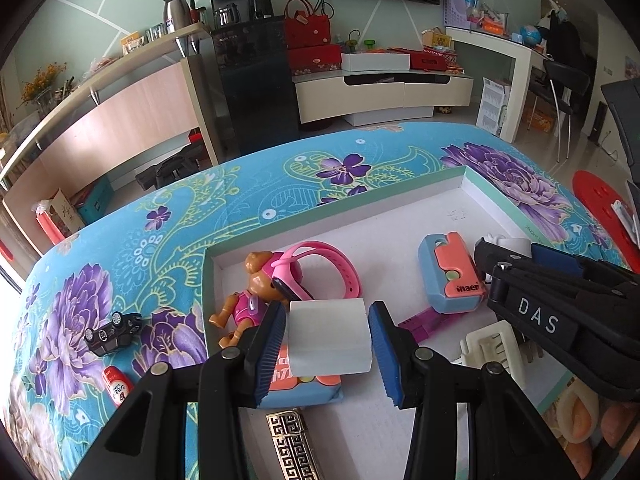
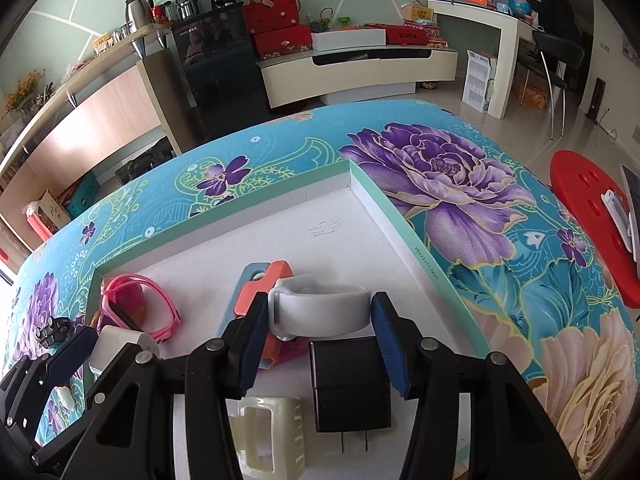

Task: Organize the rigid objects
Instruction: 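Open both tools to drop the block and smartwatch into the tray, then move both open tools back toward the red bottle and black toy car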

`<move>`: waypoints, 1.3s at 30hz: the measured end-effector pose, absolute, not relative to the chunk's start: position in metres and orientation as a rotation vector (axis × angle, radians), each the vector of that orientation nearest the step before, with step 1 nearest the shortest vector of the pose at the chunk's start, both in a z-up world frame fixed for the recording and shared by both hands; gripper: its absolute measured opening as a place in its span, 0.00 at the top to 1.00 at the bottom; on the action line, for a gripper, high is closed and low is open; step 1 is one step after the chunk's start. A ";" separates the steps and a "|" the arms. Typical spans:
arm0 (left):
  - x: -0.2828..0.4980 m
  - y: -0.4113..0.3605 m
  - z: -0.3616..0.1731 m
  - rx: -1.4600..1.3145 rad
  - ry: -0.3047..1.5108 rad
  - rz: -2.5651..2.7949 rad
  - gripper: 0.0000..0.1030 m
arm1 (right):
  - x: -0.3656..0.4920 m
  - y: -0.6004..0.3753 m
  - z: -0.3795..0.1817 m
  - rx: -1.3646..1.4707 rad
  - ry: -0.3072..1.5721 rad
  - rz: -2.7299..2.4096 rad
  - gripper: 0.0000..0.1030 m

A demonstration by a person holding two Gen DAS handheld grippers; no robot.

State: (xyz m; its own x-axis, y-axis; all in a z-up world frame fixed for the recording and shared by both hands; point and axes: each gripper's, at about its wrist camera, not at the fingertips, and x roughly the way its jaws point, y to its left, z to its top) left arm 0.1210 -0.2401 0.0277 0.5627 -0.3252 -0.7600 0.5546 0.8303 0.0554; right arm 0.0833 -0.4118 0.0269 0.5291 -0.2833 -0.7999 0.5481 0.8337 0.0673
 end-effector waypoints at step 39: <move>0.159 -0.098 0.033 0.111 0.866 -0.165 0.17 | 0.122 -0.319 0.034 0.191 0.900 -0.266 0.24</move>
